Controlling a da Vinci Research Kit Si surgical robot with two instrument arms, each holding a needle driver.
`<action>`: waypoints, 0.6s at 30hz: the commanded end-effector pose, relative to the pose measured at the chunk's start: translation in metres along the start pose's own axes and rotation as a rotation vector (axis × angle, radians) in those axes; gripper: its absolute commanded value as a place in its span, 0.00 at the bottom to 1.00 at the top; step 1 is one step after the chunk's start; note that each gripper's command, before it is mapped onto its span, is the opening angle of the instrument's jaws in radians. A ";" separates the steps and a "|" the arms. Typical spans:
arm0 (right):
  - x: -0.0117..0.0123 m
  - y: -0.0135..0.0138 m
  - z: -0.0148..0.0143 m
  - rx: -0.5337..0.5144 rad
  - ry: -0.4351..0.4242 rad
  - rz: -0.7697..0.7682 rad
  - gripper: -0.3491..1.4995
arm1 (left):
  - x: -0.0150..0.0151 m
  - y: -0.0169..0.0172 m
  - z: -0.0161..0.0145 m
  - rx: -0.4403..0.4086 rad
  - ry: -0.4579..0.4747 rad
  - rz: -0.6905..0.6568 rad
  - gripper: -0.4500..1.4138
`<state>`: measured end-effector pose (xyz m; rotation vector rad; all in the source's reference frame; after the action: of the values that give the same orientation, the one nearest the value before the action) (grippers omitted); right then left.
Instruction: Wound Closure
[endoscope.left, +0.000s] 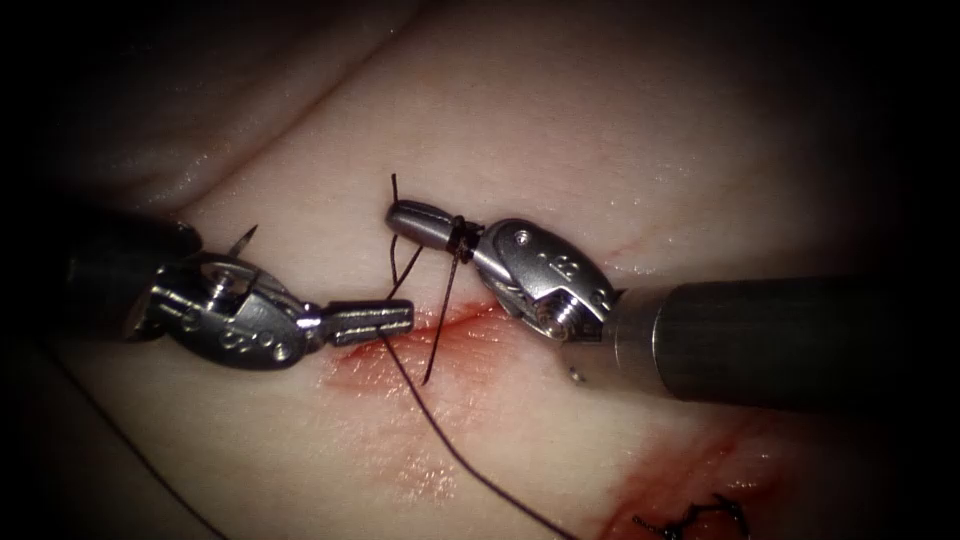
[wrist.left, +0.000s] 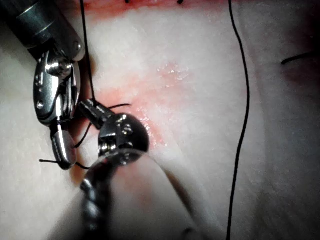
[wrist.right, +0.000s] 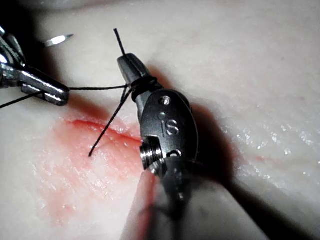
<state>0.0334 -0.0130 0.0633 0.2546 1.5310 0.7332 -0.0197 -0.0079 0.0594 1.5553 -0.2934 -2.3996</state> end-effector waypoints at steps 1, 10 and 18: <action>-0.0010 -0.0012 0.0004 0.004 0.002 -0.016 0.00 | -0.0002 0.0005 0.0006 0.002 -0.003 -0.008 0.00; -0.0015 -0.0048 0.0002 -0.120 -0.033 -0.227 0.00 | -0.0001 0.0006 0.0002 0.009 -0.013 -0.051 0.00; -0.0016 -0.0063 0.0001 -0.158 -0.043 -0.247 0.00 | 0.0000 -0.0002 -0.0007 0.021 -0.038 -0.080 0.00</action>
<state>0.0346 -0.0182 0.0606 -0.0401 1.4219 0.6438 -0.0183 -0.0070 0.0583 1.5566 -0.2711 -2.5059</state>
